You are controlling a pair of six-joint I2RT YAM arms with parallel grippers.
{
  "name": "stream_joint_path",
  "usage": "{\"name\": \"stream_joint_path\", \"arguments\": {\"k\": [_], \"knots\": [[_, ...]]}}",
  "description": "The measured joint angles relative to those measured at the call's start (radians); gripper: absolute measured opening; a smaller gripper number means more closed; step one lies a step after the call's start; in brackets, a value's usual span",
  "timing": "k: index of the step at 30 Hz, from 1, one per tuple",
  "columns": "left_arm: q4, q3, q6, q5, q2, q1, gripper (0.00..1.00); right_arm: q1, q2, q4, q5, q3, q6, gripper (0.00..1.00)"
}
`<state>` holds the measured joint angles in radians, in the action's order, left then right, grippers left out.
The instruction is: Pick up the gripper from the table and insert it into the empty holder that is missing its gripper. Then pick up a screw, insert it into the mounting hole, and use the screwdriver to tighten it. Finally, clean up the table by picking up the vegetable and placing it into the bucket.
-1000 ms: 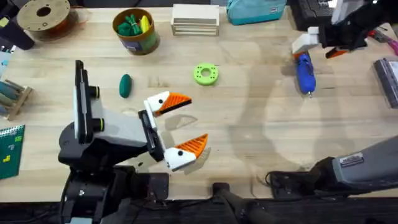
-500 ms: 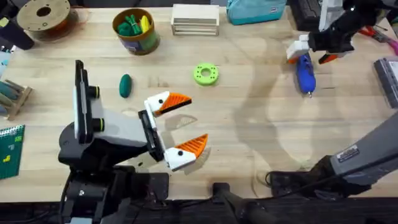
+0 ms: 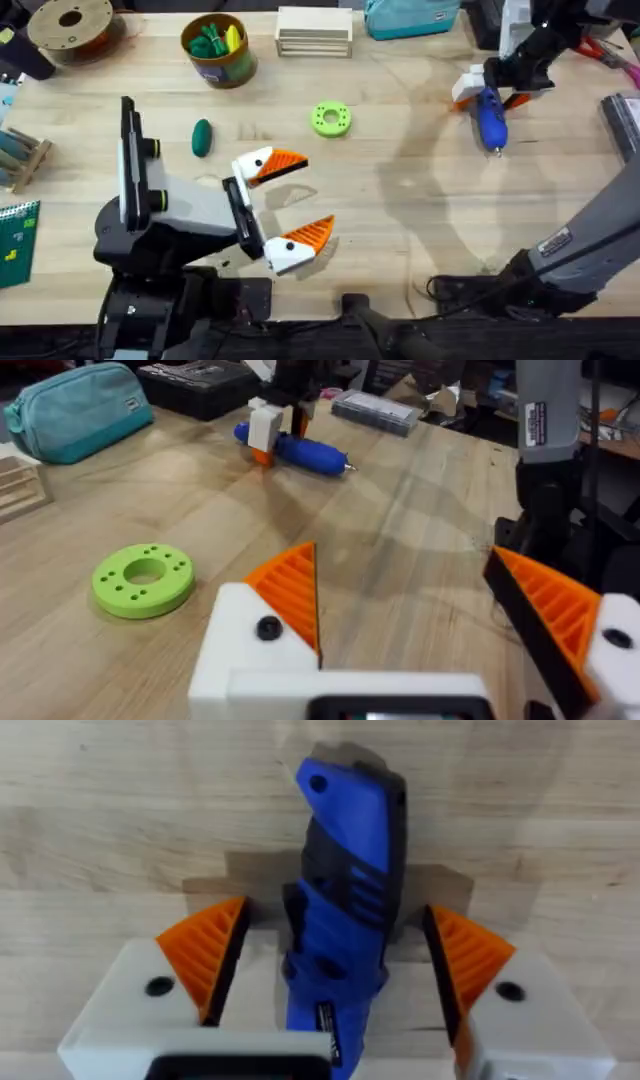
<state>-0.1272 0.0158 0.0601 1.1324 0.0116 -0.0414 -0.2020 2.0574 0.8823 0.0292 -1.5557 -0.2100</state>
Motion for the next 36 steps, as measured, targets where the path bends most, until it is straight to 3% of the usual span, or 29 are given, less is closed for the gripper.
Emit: {"name": "stream_joint_path", "arguments": {"k": [24, 25, 28, 32, 33, 36], "knots": [[0.000, 0.000, 0.000, 0.000, 0.000, 0.000, 0.986, 0.001, 0.005, -0.047, -0.001, -0.002, 0.000, 0.990], [0.000, 0.000, 0.000, 0.000, 0.000, 0.000, 0.986, 0.001, 0.005, -0.049, -0.001, -0.002, 0.000, 0.942], [0.000, 0.000, 0.000, 0.000, 0.000, 0.000, 0.986, 0.001, 0.005, -0.065, -0.001, -0.002, 0.000, 0.659], [0.000, 0.000, 0.000, 0.000, 0.000, 0.000, 0.986, 0.000, 0.007, -0.079, 0.005, -0.002, -0.001, 0.134], [0.000, 0.000, 0.000, 0.000, 0.000, 0.000, 0.986, -0.001, 0.009, -0.084, 0.008, -0.002, 0.000, 0.045], [0.000, 0.000, 0.000, 0.000, 0.000, 0.000, 0.986, -0.001, 0.013, -0.087, 0.008, -0.005, 0.002, 0.020]]}}
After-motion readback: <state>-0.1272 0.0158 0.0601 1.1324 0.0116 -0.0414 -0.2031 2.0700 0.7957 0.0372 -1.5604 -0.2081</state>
